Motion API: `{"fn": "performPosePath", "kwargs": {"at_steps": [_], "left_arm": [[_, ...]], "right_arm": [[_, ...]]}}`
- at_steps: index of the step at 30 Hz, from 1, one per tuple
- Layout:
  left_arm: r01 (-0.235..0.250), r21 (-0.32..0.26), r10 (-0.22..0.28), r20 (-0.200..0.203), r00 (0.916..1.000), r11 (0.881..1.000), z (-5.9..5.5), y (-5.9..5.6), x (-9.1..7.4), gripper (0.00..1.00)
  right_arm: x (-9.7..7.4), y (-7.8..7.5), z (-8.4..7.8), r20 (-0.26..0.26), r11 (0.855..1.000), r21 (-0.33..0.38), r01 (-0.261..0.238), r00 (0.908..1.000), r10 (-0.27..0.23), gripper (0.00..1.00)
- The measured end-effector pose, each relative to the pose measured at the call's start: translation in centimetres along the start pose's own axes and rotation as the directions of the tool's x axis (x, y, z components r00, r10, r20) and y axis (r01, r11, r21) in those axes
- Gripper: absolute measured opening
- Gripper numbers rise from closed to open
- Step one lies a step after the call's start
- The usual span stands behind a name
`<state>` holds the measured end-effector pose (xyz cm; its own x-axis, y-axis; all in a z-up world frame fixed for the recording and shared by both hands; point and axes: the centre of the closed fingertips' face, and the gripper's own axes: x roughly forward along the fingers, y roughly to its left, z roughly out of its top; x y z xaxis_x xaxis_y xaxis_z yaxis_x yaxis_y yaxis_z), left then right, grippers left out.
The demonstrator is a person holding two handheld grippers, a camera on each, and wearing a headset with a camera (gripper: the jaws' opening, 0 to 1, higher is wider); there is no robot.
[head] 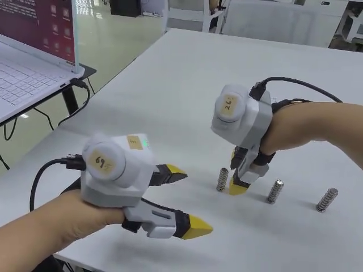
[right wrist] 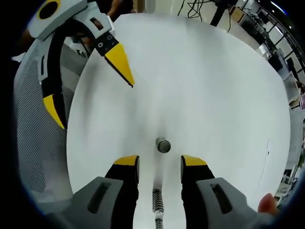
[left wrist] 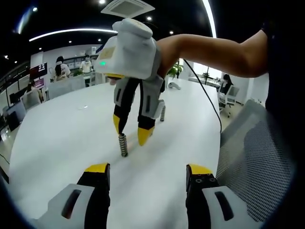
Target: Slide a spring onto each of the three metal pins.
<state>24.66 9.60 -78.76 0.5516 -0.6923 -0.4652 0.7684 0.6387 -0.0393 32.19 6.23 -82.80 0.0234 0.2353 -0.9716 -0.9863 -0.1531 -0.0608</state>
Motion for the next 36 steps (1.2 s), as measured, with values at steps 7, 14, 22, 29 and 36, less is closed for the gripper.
{"fn": "performPosePath", "kwargs": {"at_steps": [7,14,22,29,36], "left_arm": [[0.004,0.001,-0.004,-0.005,1.0,1.0,-0.1,-0.1,0.1,0.6],[0.011,0.006,-0.011,-0.011,0.9999,1.0,-0.2,-0.3,0.2,0.6],[0.018,0.01,-0.017,-0.011,0.9998,1.0,-0.1,-0.5,0.2,0.6],[0.027,0.014,-0.027,-0.014,0.9995,1.0,-0.1,-0.7,0.4,0.6],[0.031,0.015,-0.031,-0.017,0.9994,0.999,-0.1,-0.8,0.5,0.61]], "right_arm": [[-0.4,0.9,-0.6,0.023,1.0,0.021,-0.005,0.9997,0.004,0.33],[-1.2,1.6,-0.9,0.054,0.999,0.048,0.0,0.9985,-0.002,0.33],[-1.9,3.1,-0.7,0.102,0.997,0.072,-0.006,0.9948,-0.002,0.33],[-2.5,3.8,-1.2,0.135,0.995,0.101,-0.003,0.9909,-0.011,0.33],[-3.0,4.7,-1.7,0.164,0.992,0.125,0.002,0.9861,-0.023,0.33]]}}
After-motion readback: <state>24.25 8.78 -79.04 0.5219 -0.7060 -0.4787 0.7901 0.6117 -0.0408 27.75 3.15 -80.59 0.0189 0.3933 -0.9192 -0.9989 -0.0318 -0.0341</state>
